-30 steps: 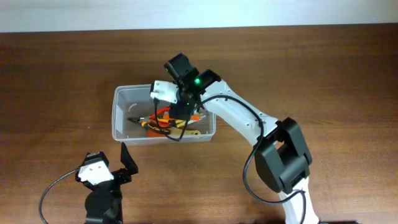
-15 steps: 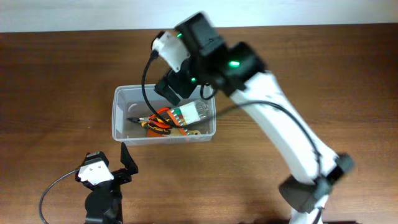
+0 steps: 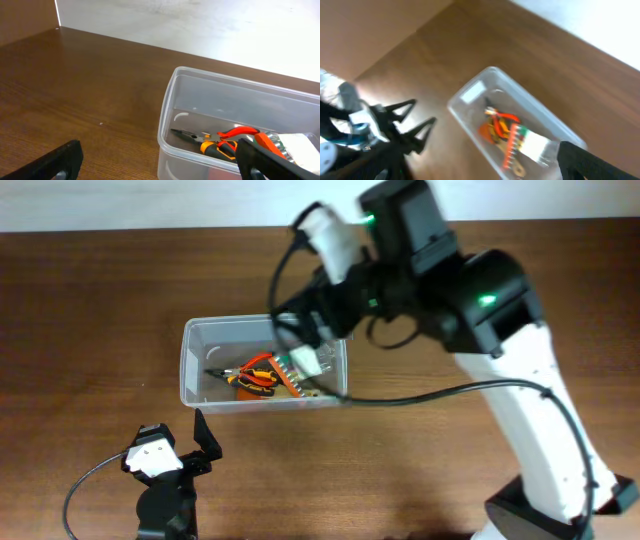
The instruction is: Pack container
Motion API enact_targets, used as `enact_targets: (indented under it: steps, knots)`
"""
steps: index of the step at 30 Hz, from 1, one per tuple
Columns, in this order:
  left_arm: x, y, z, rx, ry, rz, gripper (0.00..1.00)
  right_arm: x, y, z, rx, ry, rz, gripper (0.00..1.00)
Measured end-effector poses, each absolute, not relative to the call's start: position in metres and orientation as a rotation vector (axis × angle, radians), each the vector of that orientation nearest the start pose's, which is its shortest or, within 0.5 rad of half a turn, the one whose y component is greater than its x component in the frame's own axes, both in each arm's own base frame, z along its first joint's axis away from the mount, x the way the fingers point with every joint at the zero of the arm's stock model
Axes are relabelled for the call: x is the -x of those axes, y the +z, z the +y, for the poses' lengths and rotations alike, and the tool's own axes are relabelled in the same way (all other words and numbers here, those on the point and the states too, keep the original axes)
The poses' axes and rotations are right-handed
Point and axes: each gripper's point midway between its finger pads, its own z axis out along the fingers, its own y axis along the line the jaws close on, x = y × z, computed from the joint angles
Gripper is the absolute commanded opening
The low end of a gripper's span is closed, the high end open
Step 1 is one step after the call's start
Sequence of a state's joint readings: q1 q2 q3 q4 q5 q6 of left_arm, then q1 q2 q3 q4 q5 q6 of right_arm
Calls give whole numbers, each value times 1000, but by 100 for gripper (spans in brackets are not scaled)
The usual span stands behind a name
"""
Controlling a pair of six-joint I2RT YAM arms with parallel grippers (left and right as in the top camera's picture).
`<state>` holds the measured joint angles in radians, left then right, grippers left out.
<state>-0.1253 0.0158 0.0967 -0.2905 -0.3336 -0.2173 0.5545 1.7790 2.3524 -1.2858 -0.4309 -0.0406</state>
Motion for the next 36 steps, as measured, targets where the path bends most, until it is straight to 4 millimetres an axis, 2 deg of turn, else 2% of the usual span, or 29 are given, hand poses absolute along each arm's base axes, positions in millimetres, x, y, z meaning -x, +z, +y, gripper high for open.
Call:
enact_targets:
  steps: [2,4,6,9,11,13,15,16,18,21,26,30,33,36]
  knots:
    - [-232,148,28,319,49,1740,99,-326,419,256,842,711,2113,98]
    - [-232,148,28,319,49,1740,99,-325,444,223,768,655,2059,98]
    - [-232,148,28,319,49,1740,99,-315,473,185,685,576,1990,98]
    - [-232,148,28,319,49,1740,99,-280,518,130,587,422,1857,98]
    - [-232,148,27,319,49,1740,99,-248,536,102,545,320,1783,98]
    - [-232,148,28,319,49,1740,99,-211,542,79,507,212,1731,98]
    - [-232,148,28,319,49,1740,99,-175,535,62,478,127,1697,98]
    - [-232,148,27,319,48,1740,99,-158,526,55,463,94,1683,98]
    - [-232,148,28,319,49,1740,99,-139,503,48,451,56,1675,98]
    - [-232,148,27,319,48,1739,99,-130,448,47,452,49,1694,98]
    - [-232,148,27,319,48,1740,99,-142,339,56,484,108,1739,98]
    - [-232,148,27,319,48,1740,99,-152,258,57,414,176,1814,98]
    - [-232,148,27,319,49,1740,99,-162,222,56,365,214,1849,98]
    - [-232,148,28,319,49,1740,99,-174,201,57,344,238,1864,98]
